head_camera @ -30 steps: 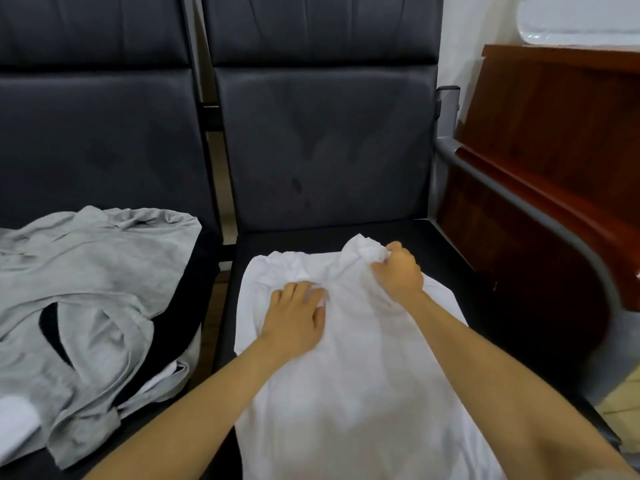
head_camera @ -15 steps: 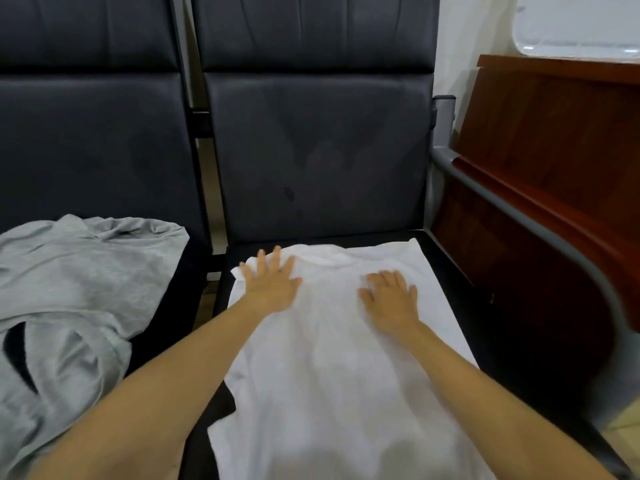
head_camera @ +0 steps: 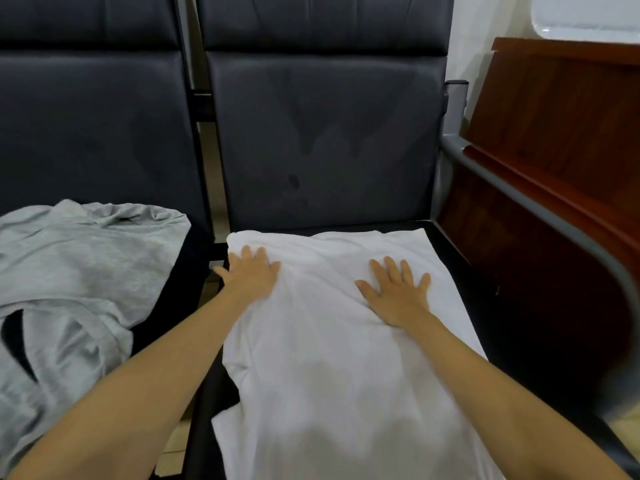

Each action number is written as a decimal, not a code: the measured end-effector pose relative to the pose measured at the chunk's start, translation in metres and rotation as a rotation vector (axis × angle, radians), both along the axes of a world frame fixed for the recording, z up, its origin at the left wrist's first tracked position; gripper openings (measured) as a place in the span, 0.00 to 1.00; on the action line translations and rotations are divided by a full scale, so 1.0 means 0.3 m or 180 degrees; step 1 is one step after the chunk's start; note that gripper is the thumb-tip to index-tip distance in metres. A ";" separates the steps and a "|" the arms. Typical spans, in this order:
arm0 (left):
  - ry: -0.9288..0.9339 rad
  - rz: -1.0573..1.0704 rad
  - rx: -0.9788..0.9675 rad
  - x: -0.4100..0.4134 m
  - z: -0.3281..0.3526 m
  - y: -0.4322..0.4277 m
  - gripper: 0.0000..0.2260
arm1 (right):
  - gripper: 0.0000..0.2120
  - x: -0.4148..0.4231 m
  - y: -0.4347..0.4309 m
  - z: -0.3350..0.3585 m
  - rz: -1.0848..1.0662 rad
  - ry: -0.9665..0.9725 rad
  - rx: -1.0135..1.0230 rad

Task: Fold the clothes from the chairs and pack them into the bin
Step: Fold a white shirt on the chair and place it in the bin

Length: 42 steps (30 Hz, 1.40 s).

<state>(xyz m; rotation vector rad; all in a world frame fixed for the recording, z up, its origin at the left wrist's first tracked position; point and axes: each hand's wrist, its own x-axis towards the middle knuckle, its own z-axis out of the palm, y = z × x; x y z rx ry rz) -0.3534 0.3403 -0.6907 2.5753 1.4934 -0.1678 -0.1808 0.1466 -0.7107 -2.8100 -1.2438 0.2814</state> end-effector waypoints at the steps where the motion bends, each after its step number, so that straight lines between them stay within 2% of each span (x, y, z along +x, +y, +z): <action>1: 0.0195 0.0058 0.0084 0.008 0.006 -0.012 0.25 | 0.31 0.001 -0.007 0.004 0.0064 0.0002 0.0013; 3: 0.0253 -0.0257 0.0251 0.020 0.003 -0.082 0.27 | 0.31 0.001 -0.030 0.008 0.0233 0.0031 0.0063; 6: -0.0082 -0.1115 0.0165 -0.020 -0.035 -0.236 0.25 | 0.28 -0.002 -0.076 0.006 0.0525 0.0024 0.0254; 8: -0.0222 -0.1735 0.0252 -0.072 -0.052 -0.298 0.24 | 0.28 0.018 -0.089 0.000 0.0372 -0.0004 0.0338; 9: -0.0208 -0.1813 0.0207 -0.087 -0.057 -0.299 0.25 | 0.29 0.038 -0.082 -0.001 0.0089 -0.0003 0.0298; 10: -0.0121 -0.1664 0.0116 -0.090 -0.055 -0.284 0.26 | 0.31 0.061 -0.066 0.001 -0.0289 0.0017 0.0233; 12: 0.0220 -0.0950 -0.0137 -0.072 -0.031 -0.237 0.29 | 0.33 0.081 -0.020 0.011 -0.0906 0.0111 0.0160; 14: 0.0498 -0.0327 -0.0326 -0.037 0.020 -0.215 0.31 | 0.32 0.039 0.025 0.013 -0.0638 0.0119 0.0128; 16: 0.0701 -0.0489 -0.0139 0.001 0.069 -0.264 0.29 | 0.30 -0.037 0.032 -0.001 0.0193 0.0040 0.0187; 18: 0.0681 -0.0898 0.0109 0.013 0.088 -0.329 0.23 | 0.30 -0.068 0.010 -0.011 0.0571 0.0066 0.0360; 20: 0.0670 -0.0798 0.0252 0.010 0.066 -0.342 0.23 | 0.30 -0.046 0.000 -0.007 0.0304 0.0189 0.0440; 22: 0.0610 -0.0432 0.0256 0.020 0.048 -0.302 0.26 | 0.30 -0.020 0.017 -0.007 0.0017 0.0128 0.0351; 26: 0.0659 -0.0064 -0.0316 0.097 0.022 -0.208 0.34 | 0.31 -0.004 0.057 -0.014 -0.0013 0.0013 0.0208; 28: 0.0427 -0.0237 -0.0431 0.149 -0.004 -0.145 0.32 | 0.31 0.009 0.065 -0.014 -0.0025 -0.0032 0.0218; 30: -0.0024 -0.0771 -0.0295 0.186 -0.033 -0.085 0.29 | 0.31 0.044 0.080 -0.009 -0.0187 -0.0045 0.0249; 32: -0.0631 -0.1285 0.0367 0.184 -0.043 -0.056 0.25 | 0.32 0.080 0.107 -0.007 -0.0485 0.0061 0.0249; 34: -0.1484 -0.1363 0.1283 0.166 -0.020 -0.070 0.19 | 0.34 0.106 0.150 -0.007 -0.0808 0.0178 0.0242; 36: -0.2069 -0.1556 0.1482 0.124 0.007 -0.141 0.12 | 0.34 0.116 0.180 0.000 -0.0862 0.0257 0.0167; 38: -0.1894 -0.1504 0.0912 0.055 -0.001 -0.241 0.13 | 0.33 0.131 0.182 -0.001 -0.0455 0.0241 0.0135; 40: -0.1005 -0.1051 0.0284 -0.037 -0.036 -0.311 0.22 | 0.30 0.143 0.157 0.003 0.0032 0.0260 0.0346; 42: -0.0215 -0.0805 0.0029 -0.089 -0.058 -0.310 0.28 | 0.27 0.134 0.116 0.019 0.0166 0.0445 0.1077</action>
